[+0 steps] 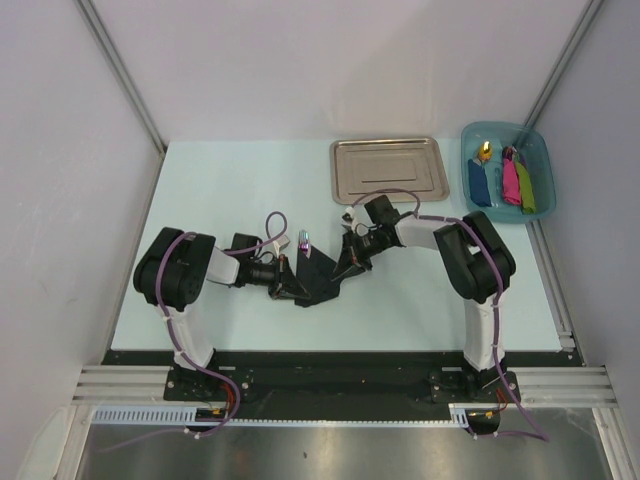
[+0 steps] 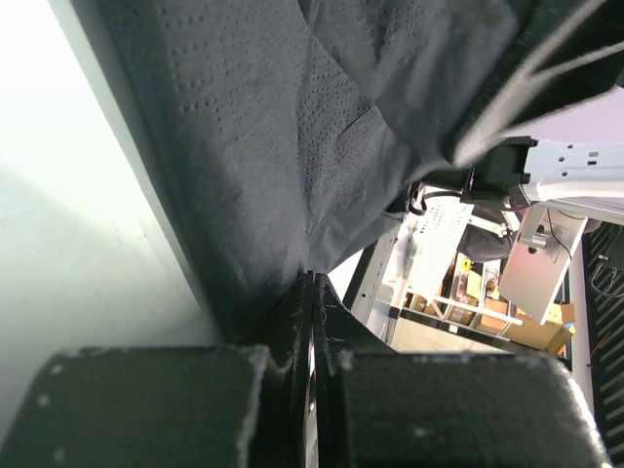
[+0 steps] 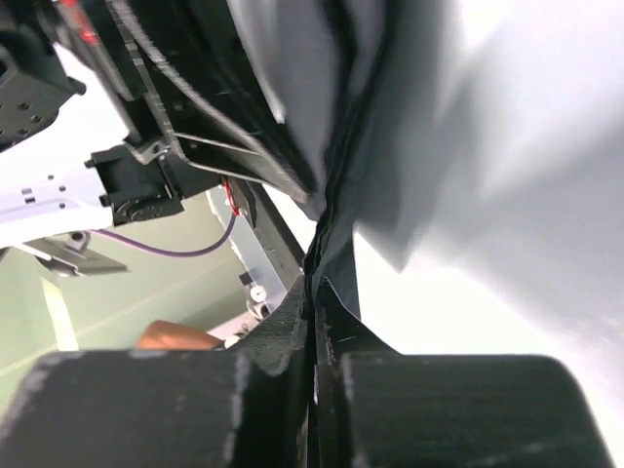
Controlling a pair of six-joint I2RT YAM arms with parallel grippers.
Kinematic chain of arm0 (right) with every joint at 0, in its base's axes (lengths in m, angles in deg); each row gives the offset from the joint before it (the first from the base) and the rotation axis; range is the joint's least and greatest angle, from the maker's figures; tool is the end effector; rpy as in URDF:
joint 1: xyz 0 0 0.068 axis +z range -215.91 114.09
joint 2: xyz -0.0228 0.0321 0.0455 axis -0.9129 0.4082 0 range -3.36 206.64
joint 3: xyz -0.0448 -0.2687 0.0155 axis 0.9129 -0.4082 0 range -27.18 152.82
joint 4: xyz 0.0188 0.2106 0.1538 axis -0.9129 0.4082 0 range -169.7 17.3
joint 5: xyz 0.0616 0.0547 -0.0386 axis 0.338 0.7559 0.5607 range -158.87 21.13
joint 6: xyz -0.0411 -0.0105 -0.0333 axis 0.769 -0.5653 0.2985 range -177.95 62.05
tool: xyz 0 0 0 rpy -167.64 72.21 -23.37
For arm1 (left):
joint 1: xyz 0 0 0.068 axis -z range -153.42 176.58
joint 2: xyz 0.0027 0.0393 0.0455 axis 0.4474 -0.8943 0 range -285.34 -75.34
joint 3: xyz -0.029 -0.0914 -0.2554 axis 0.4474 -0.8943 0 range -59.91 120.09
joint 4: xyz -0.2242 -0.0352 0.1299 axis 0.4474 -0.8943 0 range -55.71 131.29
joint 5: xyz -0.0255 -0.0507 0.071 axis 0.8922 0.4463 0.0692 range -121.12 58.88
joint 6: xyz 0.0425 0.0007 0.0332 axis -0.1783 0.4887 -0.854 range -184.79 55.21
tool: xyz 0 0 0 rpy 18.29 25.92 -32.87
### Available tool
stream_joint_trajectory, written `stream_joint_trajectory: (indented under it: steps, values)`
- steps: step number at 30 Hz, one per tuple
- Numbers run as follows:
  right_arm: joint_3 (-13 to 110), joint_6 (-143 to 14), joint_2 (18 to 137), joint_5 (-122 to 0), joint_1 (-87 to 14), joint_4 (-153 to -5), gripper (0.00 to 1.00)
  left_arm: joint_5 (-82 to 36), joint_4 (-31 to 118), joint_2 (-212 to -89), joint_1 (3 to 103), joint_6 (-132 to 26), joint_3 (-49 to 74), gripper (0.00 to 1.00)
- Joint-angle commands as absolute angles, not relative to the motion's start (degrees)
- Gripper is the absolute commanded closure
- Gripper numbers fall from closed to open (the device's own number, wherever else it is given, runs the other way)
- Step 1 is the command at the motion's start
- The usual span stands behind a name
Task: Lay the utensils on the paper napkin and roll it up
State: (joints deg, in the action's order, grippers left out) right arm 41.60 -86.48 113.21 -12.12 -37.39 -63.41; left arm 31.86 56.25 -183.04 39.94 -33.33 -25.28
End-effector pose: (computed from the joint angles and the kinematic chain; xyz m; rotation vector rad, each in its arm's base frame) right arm 0.3267 0.2115 0.1243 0.3244 -2.6149 -1.5278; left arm 0.2618 -0.0947 0.0715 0.0395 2.5736 -1.7123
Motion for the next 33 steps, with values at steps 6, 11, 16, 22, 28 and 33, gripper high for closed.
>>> stream_joint_trajectory:
  steps: [6,11,16,22,28,33]
  values:
    - [49.1,-92.3,116.2,-10.9,-33.0,-69.9,1.0,23.1,53.6,-183.7,39.2,-38.1,-26.1,1.0]
    - [51.7,-93.9,119.6,-12.1,-30.4,-70.9,1.0,23.2,53.5,-183.8,39.2,-38.1,-26.0,1.0]
    - [52.9,-94.1,122.8,-13.9,-29.8,-71.4,1.0,23.2,53.3,-183.2,39.2,-38.5,-26.0,1.0]
    - [52.5,-93.1,122.9,-13.3,-30.1,-70.4,0.98,23.2,53.2,-183.1,39.2,-38.6,-26.0,1.0]
    - [51.1,-87.7,118.6,-15.3,-33.6,-61.0,0.52,23.3,53.3,-183.2,39.2,-38.6,-26.0,1.0]
    - [51.2,-82.8,116.4,-20.3,-35.6,-54.0,0.25,23.1,53.5,-183.3,39.3,-38.5,-26.1,1.0]
